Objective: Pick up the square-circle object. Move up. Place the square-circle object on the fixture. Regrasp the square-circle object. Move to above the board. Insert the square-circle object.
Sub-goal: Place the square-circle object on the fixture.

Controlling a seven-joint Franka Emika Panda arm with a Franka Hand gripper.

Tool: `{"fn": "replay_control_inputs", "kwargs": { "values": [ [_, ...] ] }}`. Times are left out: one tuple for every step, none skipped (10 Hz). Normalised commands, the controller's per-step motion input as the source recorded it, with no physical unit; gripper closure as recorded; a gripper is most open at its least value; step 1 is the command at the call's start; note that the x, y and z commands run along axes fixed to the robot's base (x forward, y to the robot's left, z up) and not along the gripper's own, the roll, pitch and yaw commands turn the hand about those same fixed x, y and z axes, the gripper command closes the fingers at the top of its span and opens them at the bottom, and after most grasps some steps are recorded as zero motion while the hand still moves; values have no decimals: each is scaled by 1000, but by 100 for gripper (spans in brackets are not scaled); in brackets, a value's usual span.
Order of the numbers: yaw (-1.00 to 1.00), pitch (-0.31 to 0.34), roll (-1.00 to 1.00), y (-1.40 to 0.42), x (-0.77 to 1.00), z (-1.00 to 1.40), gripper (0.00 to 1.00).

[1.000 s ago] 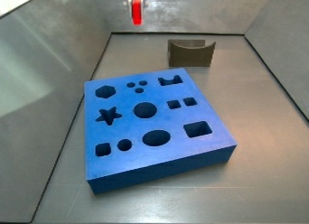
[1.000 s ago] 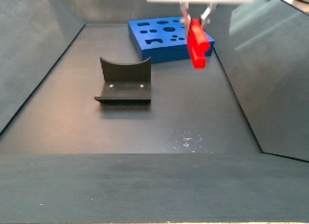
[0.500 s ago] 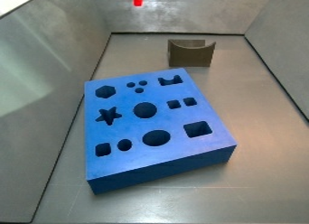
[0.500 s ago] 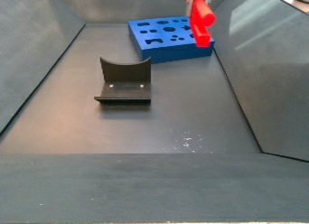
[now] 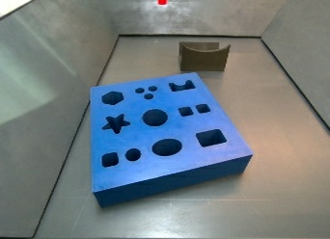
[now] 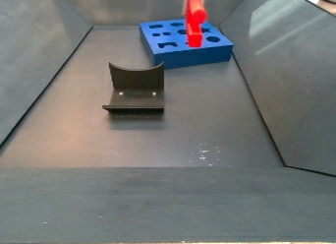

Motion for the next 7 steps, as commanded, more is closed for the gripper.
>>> {"fn": "replay_control_inputs", "kwargs": {
  "values": [
    [-15, 147, 64, 1, 1000, 32, 100],
    [-12, 145, 64, 1, 1000, 29, 100],
    [-8, 150, 63, 0, 1000, 28, 100],
    [-5, 155, 63, 0, 1000, 26, 100],
    [-2, 151, 62, -2, 1000, 16, 100],
    [0, 149, 62, -2, 1000, 12, 100],
    [3, 158, 62, -4, 972, 13, 100]
  ]
}}
